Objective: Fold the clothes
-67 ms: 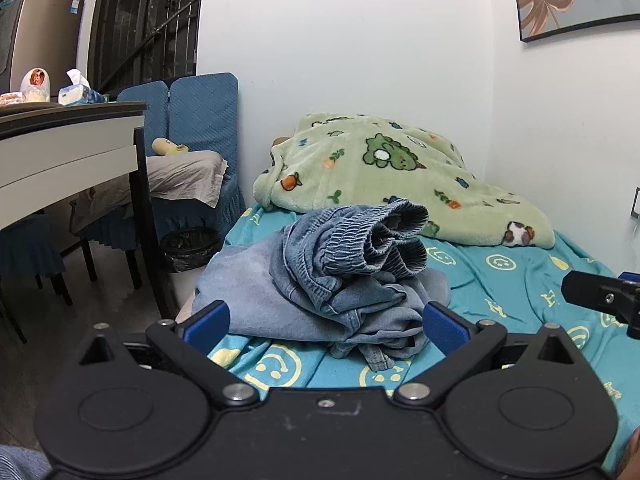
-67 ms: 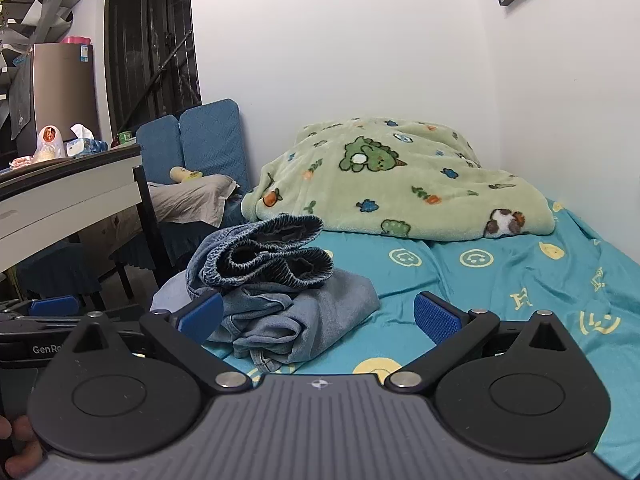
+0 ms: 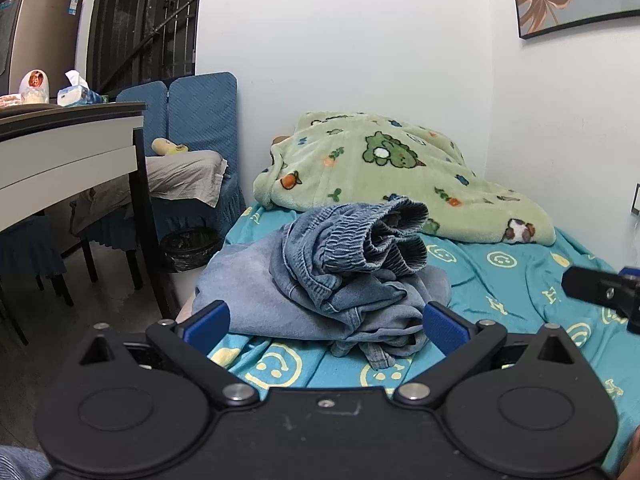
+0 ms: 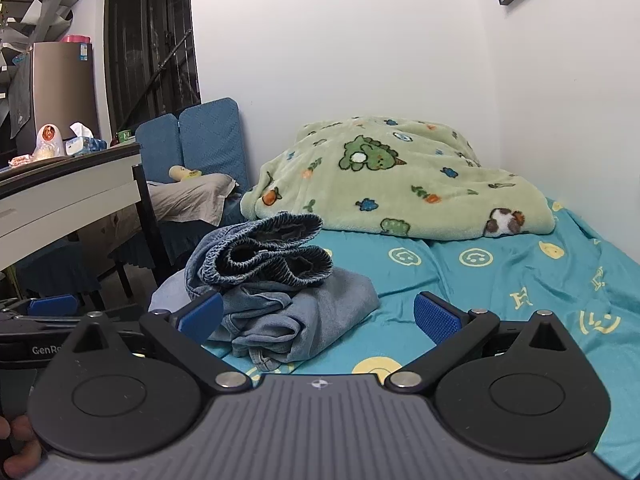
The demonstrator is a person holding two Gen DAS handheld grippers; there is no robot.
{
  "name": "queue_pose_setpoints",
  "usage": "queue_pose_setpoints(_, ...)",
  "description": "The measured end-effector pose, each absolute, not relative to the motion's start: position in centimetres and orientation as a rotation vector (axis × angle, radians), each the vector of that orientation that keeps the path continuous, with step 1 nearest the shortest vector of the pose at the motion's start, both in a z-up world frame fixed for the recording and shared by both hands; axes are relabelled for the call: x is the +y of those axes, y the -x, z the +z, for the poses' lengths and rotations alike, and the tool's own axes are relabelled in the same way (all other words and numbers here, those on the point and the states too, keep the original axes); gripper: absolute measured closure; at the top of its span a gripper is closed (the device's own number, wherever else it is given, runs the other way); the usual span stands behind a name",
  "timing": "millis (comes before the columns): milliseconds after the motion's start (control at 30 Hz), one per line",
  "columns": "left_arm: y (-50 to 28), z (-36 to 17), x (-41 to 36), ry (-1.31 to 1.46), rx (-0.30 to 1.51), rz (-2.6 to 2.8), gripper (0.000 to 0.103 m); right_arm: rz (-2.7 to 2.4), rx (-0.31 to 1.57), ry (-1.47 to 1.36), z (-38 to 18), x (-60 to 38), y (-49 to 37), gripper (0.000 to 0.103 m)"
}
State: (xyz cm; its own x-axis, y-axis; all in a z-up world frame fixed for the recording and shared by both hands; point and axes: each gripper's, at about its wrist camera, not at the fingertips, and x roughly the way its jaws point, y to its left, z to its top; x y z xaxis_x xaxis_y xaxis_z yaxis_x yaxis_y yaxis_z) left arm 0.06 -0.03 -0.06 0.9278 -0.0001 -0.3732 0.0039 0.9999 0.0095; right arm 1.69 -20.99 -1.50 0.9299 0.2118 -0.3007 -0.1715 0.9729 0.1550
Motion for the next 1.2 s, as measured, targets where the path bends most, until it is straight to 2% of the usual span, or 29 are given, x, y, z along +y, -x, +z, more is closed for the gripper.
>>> queue_pose_setpoints(1200,-0.1,-1.8,-1.3,-0.1,0.431,0.009,0.0,0.229,0.345,-0.099,-3.0,-20.4,-2.2,0.0)
